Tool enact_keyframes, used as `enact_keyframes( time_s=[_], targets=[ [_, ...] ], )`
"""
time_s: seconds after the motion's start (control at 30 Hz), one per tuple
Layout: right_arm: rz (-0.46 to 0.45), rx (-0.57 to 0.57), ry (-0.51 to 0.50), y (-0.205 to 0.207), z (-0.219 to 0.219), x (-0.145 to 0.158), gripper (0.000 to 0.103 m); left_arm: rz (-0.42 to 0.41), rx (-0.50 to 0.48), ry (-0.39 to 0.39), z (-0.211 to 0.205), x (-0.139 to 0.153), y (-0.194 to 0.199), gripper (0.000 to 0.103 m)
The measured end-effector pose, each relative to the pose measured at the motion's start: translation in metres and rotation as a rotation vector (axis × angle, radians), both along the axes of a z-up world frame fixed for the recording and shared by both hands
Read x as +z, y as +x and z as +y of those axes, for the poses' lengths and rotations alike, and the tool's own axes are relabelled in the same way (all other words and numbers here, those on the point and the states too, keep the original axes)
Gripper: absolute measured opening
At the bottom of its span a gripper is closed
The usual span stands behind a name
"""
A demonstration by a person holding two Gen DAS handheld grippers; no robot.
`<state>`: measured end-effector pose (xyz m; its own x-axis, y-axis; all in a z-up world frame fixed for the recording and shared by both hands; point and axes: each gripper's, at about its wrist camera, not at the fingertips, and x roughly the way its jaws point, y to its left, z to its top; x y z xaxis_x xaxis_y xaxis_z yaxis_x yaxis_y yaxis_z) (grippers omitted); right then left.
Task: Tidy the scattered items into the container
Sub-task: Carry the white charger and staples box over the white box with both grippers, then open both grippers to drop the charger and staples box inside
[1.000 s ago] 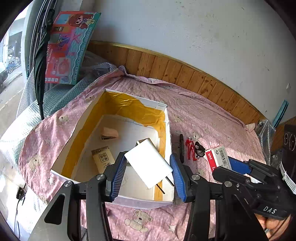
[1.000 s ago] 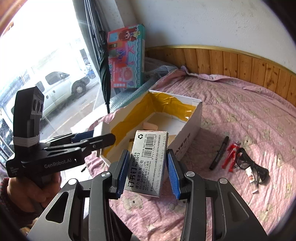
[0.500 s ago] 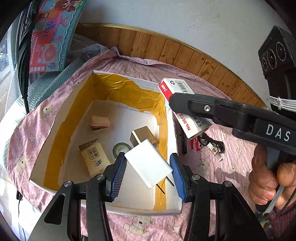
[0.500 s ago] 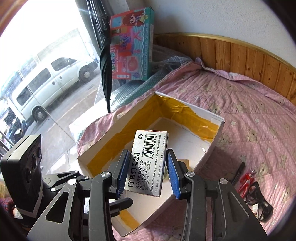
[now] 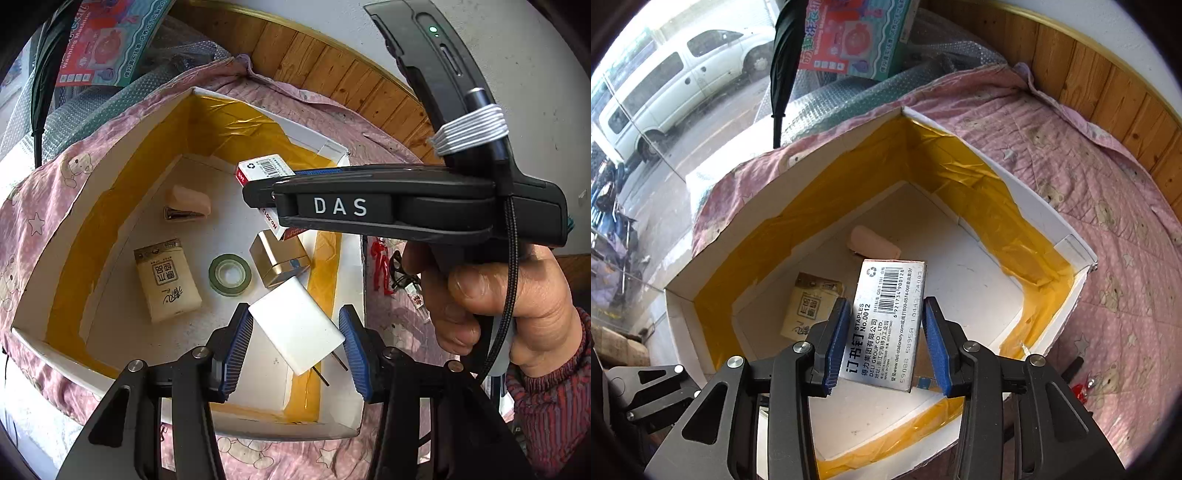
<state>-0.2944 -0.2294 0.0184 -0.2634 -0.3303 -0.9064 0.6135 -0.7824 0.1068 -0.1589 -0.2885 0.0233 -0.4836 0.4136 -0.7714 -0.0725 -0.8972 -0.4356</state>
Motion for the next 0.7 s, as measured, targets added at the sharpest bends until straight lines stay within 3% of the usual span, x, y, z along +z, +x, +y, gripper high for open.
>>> enact_keyframes(
  time_s=[0.33,0.7],
  targets=[
    [-0.032,0.033,0.092,-0.016,-0.013,-0.015,0.042,-0.03,0.005,0.004,-0.001,-0.011,-0.006,0.05],
    [-0.032,0.018,0.077,-0.022,-0.016,-0.017,0.046,-0.038,-0.001,-0.012,-0.001,-0.015,-0.01,0.05]
  ],
)
